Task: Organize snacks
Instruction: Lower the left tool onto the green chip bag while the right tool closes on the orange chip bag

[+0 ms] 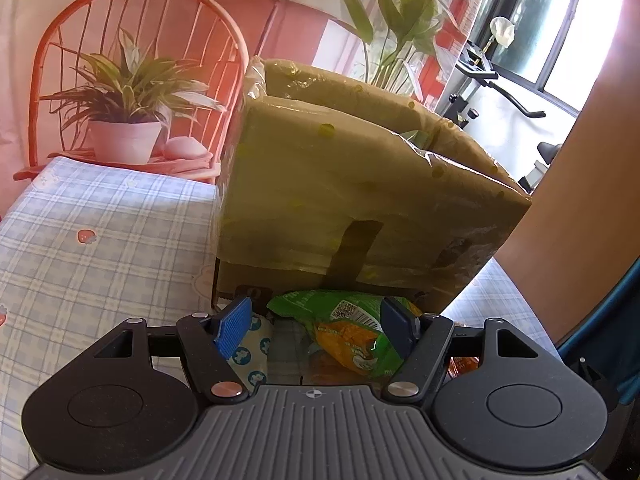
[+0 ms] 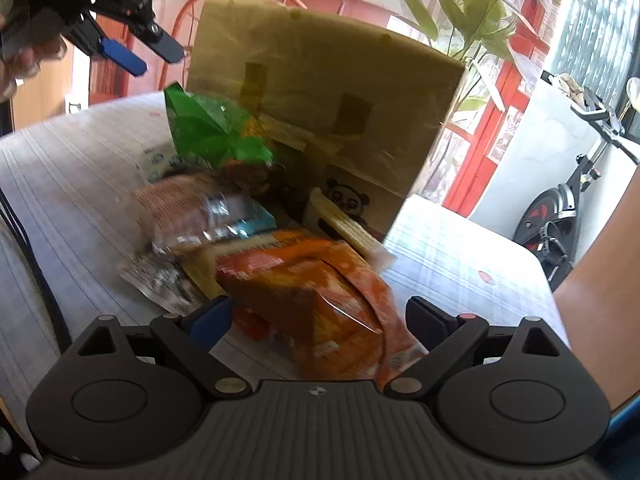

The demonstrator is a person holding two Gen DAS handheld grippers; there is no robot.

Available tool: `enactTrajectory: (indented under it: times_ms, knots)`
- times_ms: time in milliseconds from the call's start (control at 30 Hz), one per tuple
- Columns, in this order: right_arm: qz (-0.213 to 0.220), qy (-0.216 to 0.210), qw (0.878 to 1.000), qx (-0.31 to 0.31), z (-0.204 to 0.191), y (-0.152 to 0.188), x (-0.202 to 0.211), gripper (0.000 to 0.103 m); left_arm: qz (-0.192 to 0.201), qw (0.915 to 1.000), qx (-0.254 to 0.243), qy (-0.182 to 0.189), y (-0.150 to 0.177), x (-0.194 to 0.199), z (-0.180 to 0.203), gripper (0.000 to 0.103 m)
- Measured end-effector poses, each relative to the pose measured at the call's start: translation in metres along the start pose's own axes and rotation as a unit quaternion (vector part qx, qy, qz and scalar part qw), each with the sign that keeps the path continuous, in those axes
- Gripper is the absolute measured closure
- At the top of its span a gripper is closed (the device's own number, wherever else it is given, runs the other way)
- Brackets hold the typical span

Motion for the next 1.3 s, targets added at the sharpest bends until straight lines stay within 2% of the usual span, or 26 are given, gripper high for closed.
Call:
enactTrajectory:
  times_ms: [267, 500, 567, 700, 967, 1067, 1300]
  knots:
    - [-0.013, -0.002, 1.000, 0.013, 0.003, 0.003, -0.028, 0.008, -0.002, 1.0000, 0.004, 0.000, 0.003, -0.001, -0.001, 0.030]
    - [-0.031, -0.025, 0.998, -0.055, 0.003, 0.006, -0.045, 0.009, -0.009, 0.9999, 0.010, 0.002, 0.006, -0.007, -0.002, 0.030]
    - [-0.030, -0.028, 0.996, -0.080, 0.005, 0.006, -0.045, 0.017, -0.012, 0.9998, 0.015, 0.006, 0.007, -0.010, -0.002, 0.030]
    - [-0.027, -0.026, 0.994, -0.105, 0.006, 0.007, -0.042, 0.026, -0.019, 0.9991, 0.034, 0.016, 0.008, -0.018, -0.003, 0.028]
    - [-0.028, -0.028, 0.993, -0.111, 0.004, 0.007, -0.039, 0.030, -0.034, 0.9970, 0.060, 0.036, 0.007, -0.043, 0.004, 0.022]
    - [-0.028, -0.028, 0.993, -0.113, 0.005, 0.008, -0.040, 0.030, -0.047, 0.9939, 0.091, 0.040, 0.010, -0.055, 0.002, 0.022]
    - [-0.027, -0.028, 0.993, -0.113, 0.004, 0.008, -0.040, 0.030, -0.057, 0.9789, 0.187, 0.059, 0.014, -0.079, -0.009, 0.022]
Point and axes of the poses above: each gripper's, at about its wrist camera, not at the fingertips, and x roughly against the way its jaws point, z to its right, y to its underside, the point moved 9 cm from there along -x, roughly the way its jaws point, and after that the axes turned 13 degrees about y, right-handed, at the moved point
